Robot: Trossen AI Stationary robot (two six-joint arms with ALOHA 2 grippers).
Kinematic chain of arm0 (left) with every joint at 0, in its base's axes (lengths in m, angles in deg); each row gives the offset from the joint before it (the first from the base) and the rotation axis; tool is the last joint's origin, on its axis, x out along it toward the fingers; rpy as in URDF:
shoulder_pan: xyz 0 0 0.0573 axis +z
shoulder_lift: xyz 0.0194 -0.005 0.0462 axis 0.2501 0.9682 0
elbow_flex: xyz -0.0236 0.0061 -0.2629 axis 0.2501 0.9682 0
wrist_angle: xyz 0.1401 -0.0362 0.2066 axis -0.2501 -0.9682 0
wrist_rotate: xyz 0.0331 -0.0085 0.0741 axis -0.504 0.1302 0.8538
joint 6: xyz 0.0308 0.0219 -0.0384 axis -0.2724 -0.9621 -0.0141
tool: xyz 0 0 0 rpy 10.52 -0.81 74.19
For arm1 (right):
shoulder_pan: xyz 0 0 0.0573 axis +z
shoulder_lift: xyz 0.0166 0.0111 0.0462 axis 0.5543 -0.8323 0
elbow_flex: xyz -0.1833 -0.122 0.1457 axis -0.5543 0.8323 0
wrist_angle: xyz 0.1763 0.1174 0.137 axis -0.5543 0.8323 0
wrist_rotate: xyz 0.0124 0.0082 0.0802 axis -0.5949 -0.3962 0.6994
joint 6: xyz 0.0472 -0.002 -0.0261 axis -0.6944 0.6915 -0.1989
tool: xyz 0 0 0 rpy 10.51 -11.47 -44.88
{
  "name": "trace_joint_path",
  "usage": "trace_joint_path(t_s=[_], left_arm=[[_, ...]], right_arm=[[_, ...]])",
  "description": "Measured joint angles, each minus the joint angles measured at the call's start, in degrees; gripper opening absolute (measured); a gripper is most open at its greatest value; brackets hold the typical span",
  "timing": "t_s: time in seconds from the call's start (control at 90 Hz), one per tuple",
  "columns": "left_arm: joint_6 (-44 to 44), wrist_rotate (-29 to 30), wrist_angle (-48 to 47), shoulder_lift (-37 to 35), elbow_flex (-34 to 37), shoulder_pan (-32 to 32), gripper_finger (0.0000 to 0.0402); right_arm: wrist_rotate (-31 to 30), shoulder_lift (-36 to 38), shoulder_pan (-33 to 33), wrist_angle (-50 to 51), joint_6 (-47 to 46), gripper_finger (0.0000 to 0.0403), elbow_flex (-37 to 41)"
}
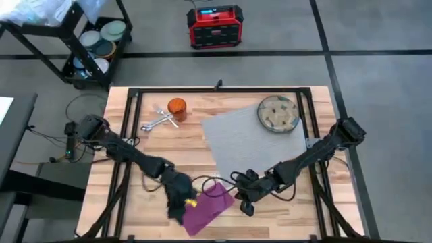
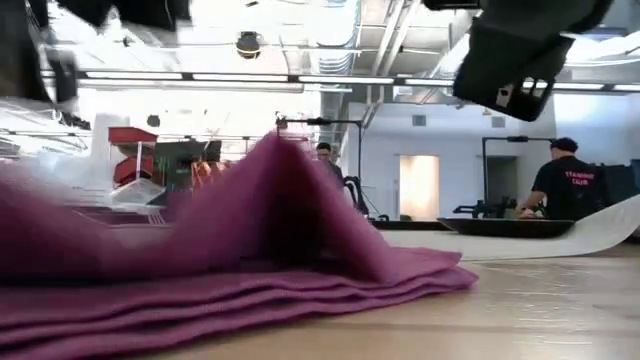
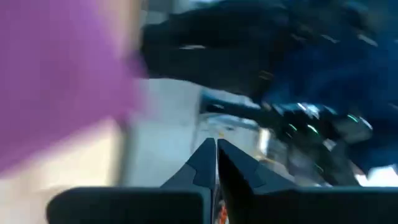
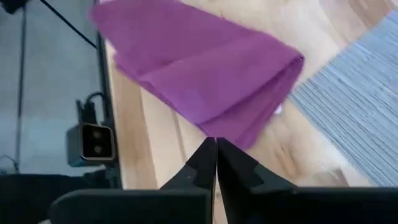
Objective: Set table place
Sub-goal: Fold the purple napkin
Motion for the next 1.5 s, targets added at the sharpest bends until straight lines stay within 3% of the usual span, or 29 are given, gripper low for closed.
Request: trace_joint_path(t_s=[0.256, 0.344, 0.667, 0.889, 1.033, 1.133, 1.233, 1.3, 1.5], left_arm=[[-4.8, 25.6, -10.2, -0.9, 0.1, -0.3, 0.0], [-6.0, 30.4, -12.6, 2.3, 0.2, -0.4, 0.0], [-2.3, 27.5, -4.5, 12.1, 0.2, -4.6, 0.0], [2.1, 36.1, -4.8, 12.4, 0.2, -6.0, 0.0], [2.0, 38.2, -1.9, 12.4, 0.2, -4.5, 0.0], [2.1, 36.8, 1.9, 14.8, 0.2, -3.7, 0.0], [3.5, 28.2, 10.7, 20.2, 0.0, -3.5, 0.0], [5.3, 25.5, 12.3, 23.0, -1.4, -3.9, 0.0], [3.9, 31.5, 8.6, 27.0, -6.6, -2.7, 0.0]], right_arm=[[3.1, -0.3, -1.5, -2.3, 2.6, 0.0, 0.0], [4.8, -0.3, -2.4, -3.0, 3.1, 0.0, 0.0], [11.9, -6.2, -3.2, -13.8, 1.6, 0.0, 0.0], [14.8, -10.6, -3.1, -22.6, -1.8, 0.0, 0.0], [14.8, -11.5, -2.1, -24.8, -3.3, 0.0, 0.0], [14.8, -11.5, -1.1, -25.1, -4.2, 0.0, -0.1], [14.7, -11.5, -0.1, -24.9, -4.7, 0.0, -0.1], [14.5, -11.5, 0.5, -24.9, -4.8, 0.0, -0.1], [12.0, -11.5, 0.8, -22.7, -4.7, 0.0, -0.1]])
